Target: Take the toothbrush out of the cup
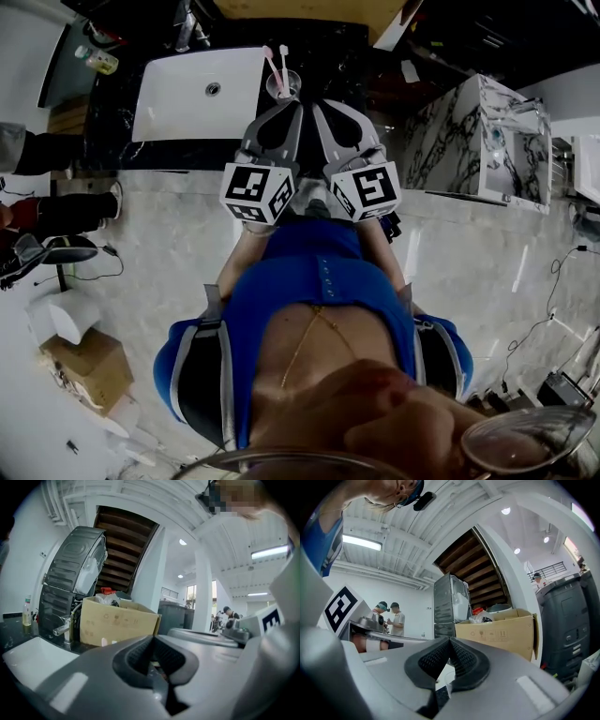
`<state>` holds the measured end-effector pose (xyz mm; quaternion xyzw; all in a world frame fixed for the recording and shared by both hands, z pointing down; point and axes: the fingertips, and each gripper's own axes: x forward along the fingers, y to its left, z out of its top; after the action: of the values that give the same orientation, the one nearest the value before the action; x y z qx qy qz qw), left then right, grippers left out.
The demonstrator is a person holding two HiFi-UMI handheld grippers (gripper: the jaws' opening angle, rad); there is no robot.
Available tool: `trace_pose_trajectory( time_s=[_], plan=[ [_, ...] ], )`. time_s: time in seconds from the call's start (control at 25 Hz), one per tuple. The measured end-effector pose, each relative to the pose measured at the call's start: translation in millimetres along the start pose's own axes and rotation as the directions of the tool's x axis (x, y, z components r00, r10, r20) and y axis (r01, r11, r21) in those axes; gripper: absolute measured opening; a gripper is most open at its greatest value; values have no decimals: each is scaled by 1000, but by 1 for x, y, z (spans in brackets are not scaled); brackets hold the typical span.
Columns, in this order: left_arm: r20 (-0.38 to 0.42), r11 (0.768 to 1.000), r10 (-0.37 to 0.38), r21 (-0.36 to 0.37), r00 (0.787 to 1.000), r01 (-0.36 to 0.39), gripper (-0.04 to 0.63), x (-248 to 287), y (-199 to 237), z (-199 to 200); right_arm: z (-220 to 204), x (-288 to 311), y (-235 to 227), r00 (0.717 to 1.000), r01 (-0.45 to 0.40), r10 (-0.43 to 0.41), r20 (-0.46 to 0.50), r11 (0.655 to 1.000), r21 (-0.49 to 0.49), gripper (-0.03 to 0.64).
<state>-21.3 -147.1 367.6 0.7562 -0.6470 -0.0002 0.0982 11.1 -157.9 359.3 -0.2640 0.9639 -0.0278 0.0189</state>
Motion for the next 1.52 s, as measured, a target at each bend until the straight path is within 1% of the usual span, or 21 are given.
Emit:
trace_pose_trajectory(
  time_s=[0.28,0.56,0.72,0.92,1.04,1.24,1.44,1.52],
  plan=[
    [-9,998,-60,-9,998,60,2,16,25,4,-5,27,-2,998,60,-61,-14,998,-16,2],
    [-45,992,-130,-12,991,129,2,33,69,4,-13,73,-4,988,147,-148,-43,989,-21,2],
    [-72,986,-165,-16,984,164,2,43,93,-1,-25,94,-3,977,192,-194,-94,981,-29,2],
    [-96,978,-206,-20,974,205,2,53,111,-6,-37,105,-6,952,257,-260,-160,966,-39,2],
    [-102,976,-218,-17,971,218,2,57,119,-7,-42,113,-7,949,272,-273,-159,962,-31,2],
    [-126,975,-223,-17,967,223,2,62,131,-15,-46,123,-9,945,283,-287,-155,958,-47,2],
    [-161,979,-203,5,966,206,3,71,144,-28,-48,128,-10,941,295,-300,-154,954,-55,2],
    [-177,979,-200,1,964,203,3,75,150,-35,-50,128,-11,938,304,-309,-157,951,-56,2]
  ],
)
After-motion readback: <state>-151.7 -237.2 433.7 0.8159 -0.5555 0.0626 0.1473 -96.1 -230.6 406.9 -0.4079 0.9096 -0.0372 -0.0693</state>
